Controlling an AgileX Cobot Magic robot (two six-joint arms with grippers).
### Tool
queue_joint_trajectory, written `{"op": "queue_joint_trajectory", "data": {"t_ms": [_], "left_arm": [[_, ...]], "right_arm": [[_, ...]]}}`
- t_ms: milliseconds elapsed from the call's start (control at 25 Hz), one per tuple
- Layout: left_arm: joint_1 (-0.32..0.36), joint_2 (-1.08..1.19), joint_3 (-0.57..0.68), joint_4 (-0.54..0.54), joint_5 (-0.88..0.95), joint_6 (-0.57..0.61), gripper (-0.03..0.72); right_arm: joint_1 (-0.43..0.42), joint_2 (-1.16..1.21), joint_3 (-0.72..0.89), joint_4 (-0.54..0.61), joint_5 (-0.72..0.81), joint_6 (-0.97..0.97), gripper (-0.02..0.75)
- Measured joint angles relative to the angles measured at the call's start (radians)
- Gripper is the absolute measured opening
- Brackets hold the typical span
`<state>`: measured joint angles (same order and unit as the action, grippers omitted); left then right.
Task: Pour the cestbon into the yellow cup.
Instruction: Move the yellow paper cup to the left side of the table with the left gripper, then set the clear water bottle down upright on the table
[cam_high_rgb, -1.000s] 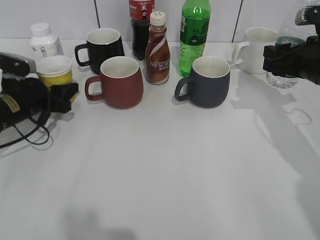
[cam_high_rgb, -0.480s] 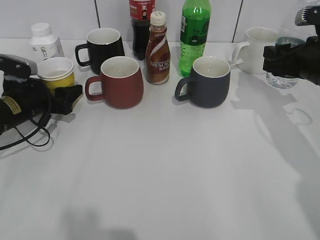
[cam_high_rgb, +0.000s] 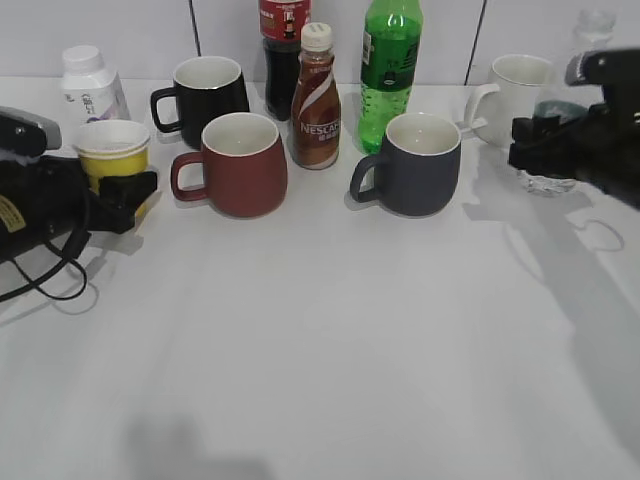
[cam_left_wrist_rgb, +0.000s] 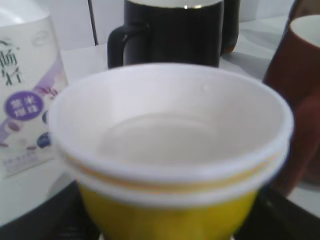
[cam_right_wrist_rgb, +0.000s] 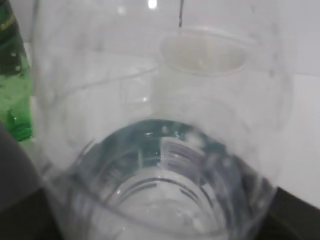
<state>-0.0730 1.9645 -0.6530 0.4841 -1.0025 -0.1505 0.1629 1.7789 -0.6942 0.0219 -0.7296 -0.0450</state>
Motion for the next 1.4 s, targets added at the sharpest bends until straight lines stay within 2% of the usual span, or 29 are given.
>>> {"op": "queue_joint_trajectory", "data": {"t_ms": [320,640,1040,1400], "left_arm": [[0.000,-0.007,0.029,0.000,0.006,0.000,0.527],[0.000,-0.007,0.036,0.007,0.048,0.000,0.603],[0.000,-0.044,0.111,-0.006,0.045,0.000,0.615],[0.000,-0.071,0.117,-0.010,0.060,0.000,0.620]], "right_arm": [[0.000,0.125,0.000,-0.051,-0.225,0.000,0.469],[0.000,0.133,0.000,-0.056,-0.250,-0.001,0.469],[0.000,0.133,0.000,-0.056,-0.249,-0.001,0.469],[0.000,0.133,0.000,-0.070,-0.207,0.000,0.469]]}}
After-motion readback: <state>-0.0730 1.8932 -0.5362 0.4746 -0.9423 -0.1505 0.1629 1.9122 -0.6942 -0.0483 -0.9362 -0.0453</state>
